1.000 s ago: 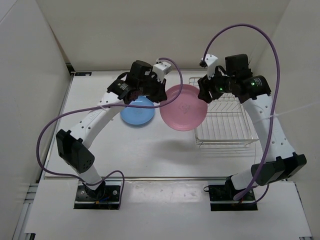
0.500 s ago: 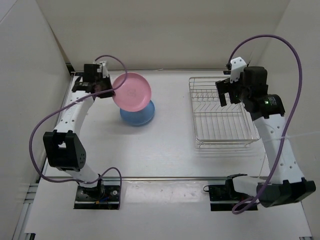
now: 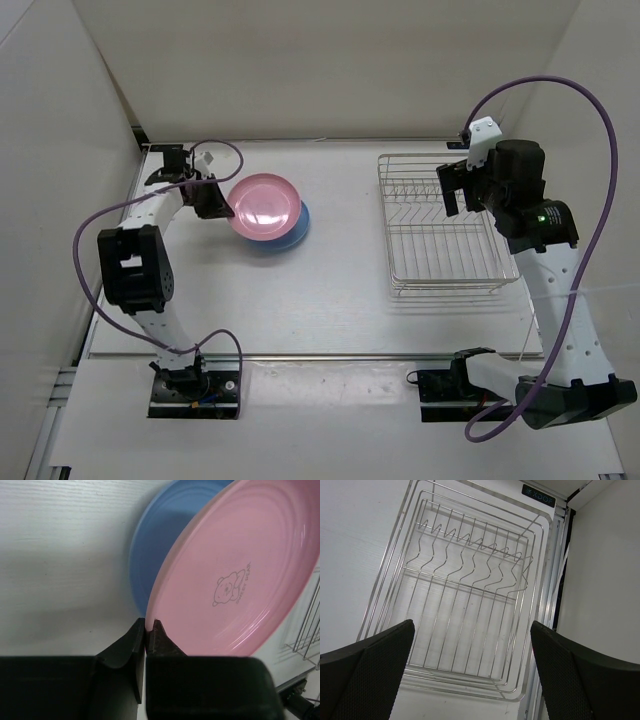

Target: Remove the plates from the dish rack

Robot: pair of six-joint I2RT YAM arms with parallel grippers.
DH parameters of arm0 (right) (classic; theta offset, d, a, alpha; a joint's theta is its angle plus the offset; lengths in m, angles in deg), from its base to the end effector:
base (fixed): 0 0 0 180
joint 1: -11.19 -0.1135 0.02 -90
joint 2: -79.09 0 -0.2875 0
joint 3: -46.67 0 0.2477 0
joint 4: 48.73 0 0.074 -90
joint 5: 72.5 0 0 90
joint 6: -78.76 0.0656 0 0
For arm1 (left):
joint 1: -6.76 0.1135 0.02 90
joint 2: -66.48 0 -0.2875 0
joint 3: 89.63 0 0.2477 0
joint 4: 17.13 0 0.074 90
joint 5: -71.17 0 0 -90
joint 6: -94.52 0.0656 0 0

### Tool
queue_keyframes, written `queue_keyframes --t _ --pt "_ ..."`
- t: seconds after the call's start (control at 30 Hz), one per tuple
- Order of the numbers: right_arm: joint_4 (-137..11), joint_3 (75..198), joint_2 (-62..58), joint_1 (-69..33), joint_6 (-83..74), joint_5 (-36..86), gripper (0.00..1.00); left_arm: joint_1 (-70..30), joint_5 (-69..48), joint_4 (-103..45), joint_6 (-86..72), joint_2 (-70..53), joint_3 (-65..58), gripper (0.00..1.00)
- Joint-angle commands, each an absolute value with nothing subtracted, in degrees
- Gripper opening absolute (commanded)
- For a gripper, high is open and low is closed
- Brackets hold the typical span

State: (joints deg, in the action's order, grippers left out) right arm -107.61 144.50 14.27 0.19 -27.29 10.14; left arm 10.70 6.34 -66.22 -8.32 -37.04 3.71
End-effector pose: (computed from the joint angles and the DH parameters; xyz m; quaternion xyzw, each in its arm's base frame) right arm 0.2279 0.0357 0.4479 -0.1647 0.8302 -0.0777 0.5269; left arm 0.4001 -0.0004 0.2346 -0.0802 0.9394 -0.2295 0.2415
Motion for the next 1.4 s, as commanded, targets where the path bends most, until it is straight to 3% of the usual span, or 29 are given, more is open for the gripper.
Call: queue_keyframes --t 0.0,0.3,1.07,1.3,1.37 --pt "-106.2 145.0 14.8 0.0 -27.6 10.2 1.0 10.8 11.1 -64.3 -8.9 -38.2 6.0 0.11" --pt "-106.2 145.5 14.8 0.0 -27.6 11.9 1.0 9.7 13.6 -66.0 -9.5 -45.0 11.3 0.14" --pt "-107.2 145.0 15.8 0.0 -27.6 12.9 1.0 8.1 13.0 -67.0 -9.5 -49.1 13.1 0.24" --pt "-107.2 145.0 16.3 0.0 -27.6 13.5 1.0 7.5 13.0 -67.5 -8.9 -49.1 13.1 0.38" --pt "-107.2 145.0 16.3 0.0 -27.6 13.5 1.0 7.5 13.0 -67.5 -8.9 -49.1 13.1 0.46"
